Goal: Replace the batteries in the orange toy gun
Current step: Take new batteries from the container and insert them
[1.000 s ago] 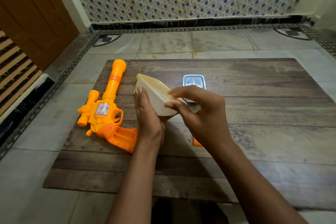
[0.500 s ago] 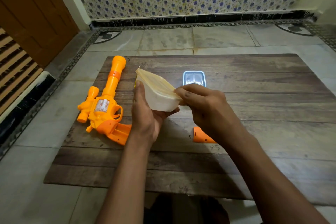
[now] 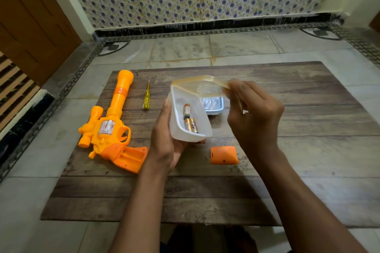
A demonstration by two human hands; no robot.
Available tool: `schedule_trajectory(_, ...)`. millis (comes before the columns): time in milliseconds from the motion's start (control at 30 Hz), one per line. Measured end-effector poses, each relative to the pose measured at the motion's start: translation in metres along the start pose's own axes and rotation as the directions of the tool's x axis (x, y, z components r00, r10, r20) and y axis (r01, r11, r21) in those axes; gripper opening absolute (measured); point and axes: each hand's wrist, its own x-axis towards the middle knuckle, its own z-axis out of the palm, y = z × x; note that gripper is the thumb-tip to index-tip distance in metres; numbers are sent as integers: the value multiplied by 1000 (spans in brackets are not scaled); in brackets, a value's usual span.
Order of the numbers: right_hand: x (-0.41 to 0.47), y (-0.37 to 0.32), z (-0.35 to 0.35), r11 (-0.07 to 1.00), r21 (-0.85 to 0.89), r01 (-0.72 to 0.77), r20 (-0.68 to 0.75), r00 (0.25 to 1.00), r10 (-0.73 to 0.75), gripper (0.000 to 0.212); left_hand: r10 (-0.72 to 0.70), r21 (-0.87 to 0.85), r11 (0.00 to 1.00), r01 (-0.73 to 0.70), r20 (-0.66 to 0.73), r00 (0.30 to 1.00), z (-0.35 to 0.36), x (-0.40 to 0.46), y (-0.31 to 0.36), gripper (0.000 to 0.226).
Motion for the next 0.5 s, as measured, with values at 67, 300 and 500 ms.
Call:
schedule_trajectory(67,-1,2,-1,999,-25,-36,-22,999,35,7,-29,21,999,29,9,1000,2,-1,-1,58)
schedule_trajectory(300,1,10,-6,986,51,-157,-92,983,161,9,-37,55,998,36,28,999,14,0,-4,67)
schedule_trajectory(500,6,19,-14,986,29,-165,-156,973,168,8,-16,56,998,14,26,1000,11,2,-6,70)
